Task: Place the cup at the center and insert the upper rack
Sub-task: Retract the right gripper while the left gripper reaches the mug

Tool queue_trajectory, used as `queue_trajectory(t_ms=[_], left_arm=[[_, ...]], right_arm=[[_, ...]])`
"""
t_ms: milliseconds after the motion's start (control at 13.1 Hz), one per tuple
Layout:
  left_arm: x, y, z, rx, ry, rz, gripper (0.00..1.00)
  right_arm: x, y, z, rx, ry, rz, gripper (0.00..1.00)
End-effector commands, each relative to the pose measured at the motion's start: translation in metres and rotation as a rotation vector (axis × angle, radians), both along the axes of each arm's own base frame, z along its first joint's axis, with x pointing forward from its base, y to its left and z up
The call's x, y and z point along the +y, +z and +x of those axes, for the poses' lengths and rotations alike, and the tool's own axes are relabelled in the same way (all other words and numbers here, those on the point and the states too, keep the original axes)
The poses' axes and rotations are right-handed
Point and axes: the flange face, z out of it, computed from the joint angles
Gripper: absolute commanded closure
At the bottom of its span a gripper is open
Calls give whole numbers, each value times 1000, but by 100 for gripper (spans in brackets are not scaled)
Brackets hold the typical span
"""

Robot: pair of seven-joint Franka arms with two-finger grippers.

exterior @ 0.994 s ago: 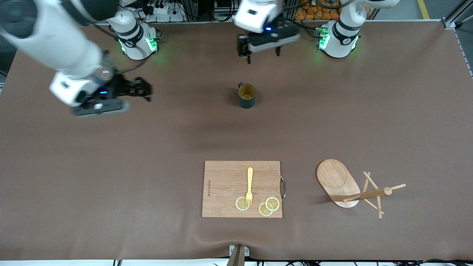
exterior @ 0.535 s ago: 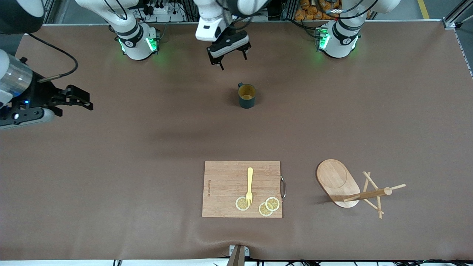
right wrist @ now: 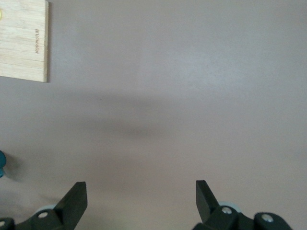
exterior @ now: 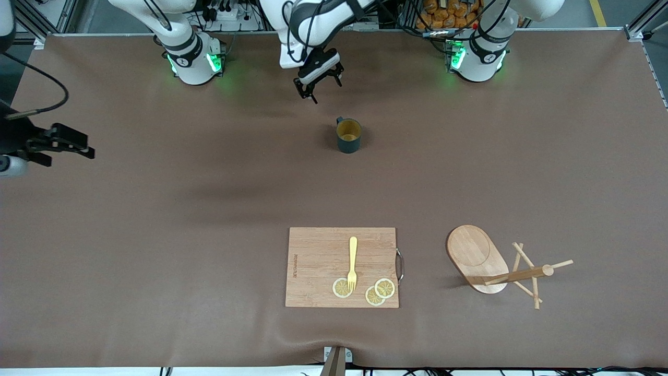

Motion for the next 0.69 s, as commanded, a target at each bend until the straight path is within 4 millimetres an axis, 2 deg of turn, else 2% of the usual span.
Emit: queue_trajectory(t_ms=[0,229,382,535,612], left_arm=[[17,-40,-17,-68,-13,35,0],[24,-70,-17,-103,-63,64,0],[19,-78,-12,-129,-108,37,0],[19,-88,-8,-152,-147,31,5],[19,-91,-7,-161,-162,33,13]], right_arm=[[-3,-9,-4,21,21,-5,0],[-1,-8,-4,19,24,-3,0],[0,-8,-3,21,24,-3,0],[0,-8,-2,13,25,-5,0],[1,-8,-2,13,27,-4,0]])
